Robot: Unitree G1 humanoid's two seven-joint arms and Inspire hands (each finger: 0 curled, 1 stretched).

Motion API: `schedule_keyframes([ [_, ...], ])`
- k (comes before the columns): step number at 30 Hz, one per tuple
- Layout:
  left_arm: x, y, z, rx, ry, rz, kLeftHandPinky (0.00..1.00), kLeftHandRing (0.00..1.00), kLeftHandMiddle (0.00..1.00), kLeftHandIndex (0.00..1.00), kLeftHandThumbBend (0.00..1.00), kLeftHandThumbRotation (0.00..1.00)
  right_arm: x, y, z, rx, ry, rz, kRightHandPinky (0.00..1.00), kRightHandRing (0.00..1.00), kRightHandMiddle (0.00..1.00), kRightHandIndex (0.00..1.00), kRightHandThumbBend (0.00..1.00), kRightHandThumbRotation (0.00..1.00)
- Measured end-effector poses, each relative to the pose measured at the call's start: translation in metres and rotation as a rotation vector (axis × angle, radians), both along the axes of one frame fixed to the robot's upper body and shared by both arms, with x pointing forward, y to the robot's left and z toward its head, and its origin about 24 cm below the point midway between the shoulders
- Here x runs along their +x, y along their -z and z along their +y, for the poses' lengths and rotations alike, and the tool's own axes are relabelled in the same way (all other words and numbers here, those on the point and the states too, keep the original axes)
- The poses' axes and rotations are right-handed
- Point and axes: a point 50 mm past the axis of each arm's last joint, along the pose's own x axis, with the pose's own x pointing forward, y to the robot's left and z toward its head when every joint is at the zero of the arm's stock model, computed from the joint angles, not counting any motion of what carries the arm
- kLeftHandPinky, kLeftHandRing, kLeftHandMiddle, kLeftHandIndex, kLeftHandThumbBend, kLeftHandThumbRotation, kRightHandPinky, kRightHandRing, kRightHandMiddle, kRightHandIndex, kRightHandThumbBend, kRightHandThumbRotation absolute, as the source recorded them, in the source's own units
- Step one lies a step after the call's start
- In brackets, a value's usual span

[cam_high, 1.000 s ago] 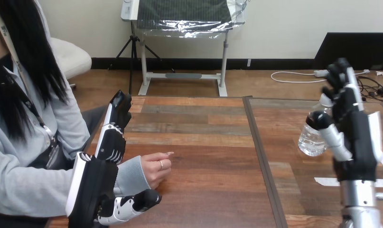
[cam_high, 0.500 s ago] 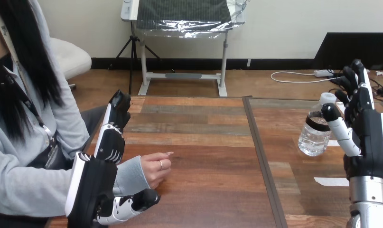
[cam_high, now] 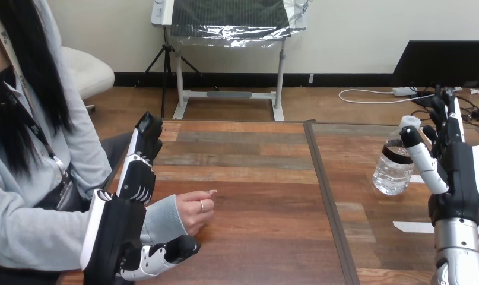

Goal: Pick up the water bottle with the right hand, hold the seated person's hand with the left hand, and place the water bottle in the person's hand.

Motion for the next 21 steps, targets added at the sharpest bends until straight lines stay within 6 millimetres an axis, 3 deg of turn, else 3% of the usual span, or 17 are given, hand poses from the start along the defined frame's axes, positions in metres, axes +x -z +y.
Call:
schedule_keyframes([
  [21,-0.001,-0.001,0.004,0.005,-0.01,-0.003,1.0,1.0,1.0,1.0,1.0,0.67,0.015,0.002,-0.014,-0.01,0.101,0.168,0.99,1.0,0.99,1.0,1.0,0.71],
])
